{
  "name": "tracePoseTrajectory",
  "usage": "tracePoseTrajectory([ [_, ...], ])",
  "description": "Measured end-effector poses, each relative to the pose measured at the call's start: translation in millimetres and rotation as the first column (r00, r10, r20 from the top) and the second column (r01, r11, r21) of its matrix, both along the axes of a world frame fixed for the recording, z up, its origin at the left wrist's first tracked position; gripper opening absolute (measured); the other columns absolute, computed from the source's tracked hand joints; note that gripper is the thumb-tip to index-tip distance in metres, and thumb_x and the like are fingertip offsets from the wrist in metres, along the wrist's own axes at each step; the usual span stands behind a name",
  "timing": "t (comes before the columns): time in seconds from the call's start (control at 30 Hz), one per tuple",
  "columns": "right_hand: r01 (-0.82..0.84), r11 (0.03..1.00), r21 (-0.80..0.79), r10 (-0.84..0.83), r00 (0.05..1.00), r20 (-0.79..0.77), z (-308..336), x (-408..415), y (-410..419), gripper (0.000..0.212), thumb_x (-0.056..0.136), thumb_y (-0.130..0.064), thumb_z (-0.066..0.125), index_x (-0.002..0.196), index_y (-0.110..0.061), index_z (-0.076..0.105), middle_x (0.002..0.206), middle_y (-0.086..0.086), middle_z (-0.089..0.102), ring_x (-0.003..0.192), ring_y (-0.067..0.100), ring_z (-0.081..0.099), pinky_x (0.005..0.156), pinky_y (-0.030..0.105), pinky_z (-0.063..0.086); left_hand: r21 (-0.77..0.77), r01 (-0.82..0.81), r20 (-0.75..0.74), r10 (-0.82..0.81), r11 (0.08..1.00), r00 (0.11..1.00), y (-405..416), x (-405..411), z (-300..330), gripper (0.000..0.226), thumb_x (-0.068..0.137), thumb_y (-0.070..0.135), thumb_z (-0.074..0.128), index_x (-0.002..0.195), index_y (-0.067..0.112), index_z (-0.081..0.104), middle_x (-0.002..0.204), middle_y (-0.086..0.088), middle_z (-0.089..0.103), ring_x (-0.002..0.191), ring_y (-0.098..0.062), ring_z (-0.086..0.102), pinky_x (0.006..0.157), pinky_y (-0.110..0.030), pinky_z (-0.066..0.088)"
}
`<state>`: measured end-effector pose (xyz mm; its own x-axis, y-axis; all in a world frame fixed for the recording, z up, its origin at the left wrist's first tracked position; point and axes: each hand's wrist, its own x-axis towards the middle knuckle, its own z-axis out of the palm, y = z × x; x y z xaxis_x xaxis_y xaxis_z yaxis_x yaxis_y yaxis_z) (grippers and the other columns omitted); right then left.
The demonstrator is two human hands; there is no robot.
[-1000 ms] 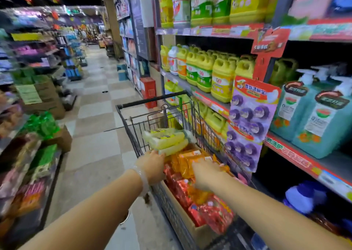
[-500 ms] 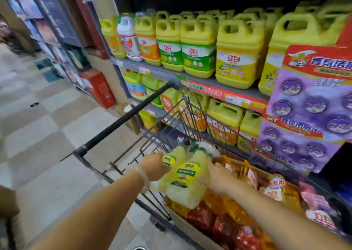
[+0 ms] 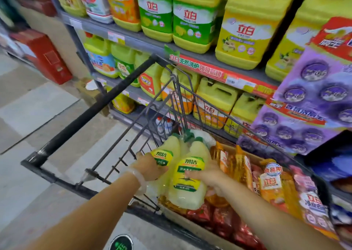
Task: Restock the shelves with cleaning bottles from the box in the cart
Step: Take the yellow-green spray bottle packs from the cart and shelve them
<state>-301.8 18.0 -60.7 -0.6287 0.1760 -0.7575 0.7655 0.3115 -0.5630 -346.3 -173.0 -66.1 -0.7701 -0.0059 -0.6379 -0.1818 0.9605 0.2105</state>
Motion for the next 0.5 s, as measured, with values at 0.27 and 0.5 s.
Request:
tracePoseTrajectory([
  [0.27, 0.015, 0.996, -0.092, -0.009, 0.998, 0.058, 7.8, 12.9, 30.1, 0.053, 0.066, -0.028, 0.085, 0.112, -0.017, 0.061, 0.105, 0.003, 0.070, 0.091, 0.019, 0.066, 0.060, 0.029, 0.048, 0.255, -0.096, 0.198, 0.045, 0.962, 0.979, 1.7, 0.8, -6.1, 0.073, 0.062, 0.063, 0.072, 0.120, 0.019, 0.059, 0.111, -0.001, 0.064, 0.104, -0.017, 0.060, 0.092, -0.027, 0.047],
  [0.5, 0.079, 0.983, -0.167, -0.089, 0.995, -0.053, 25.3, 27.1, 35.5, 0.047, 0.065, -0.012, 0.085, 0.107, -0.010, 0.064, 0.099, 0.008, 0.072, 0.085, 0.023, 0.069, 0.065, 0.031, 0.054, 0.350, -0.293, 0.207, 0.232, 0.890, 0.950, 10.9, 8.9, 20.8, 0.043, 0.070, 0.037, 0.082, 0.084, 0.014, 0.049, 0.085, 0.001, 0.059, 0.088, -0.019, 0.057, 0.076, -0.028, 0.046],
])
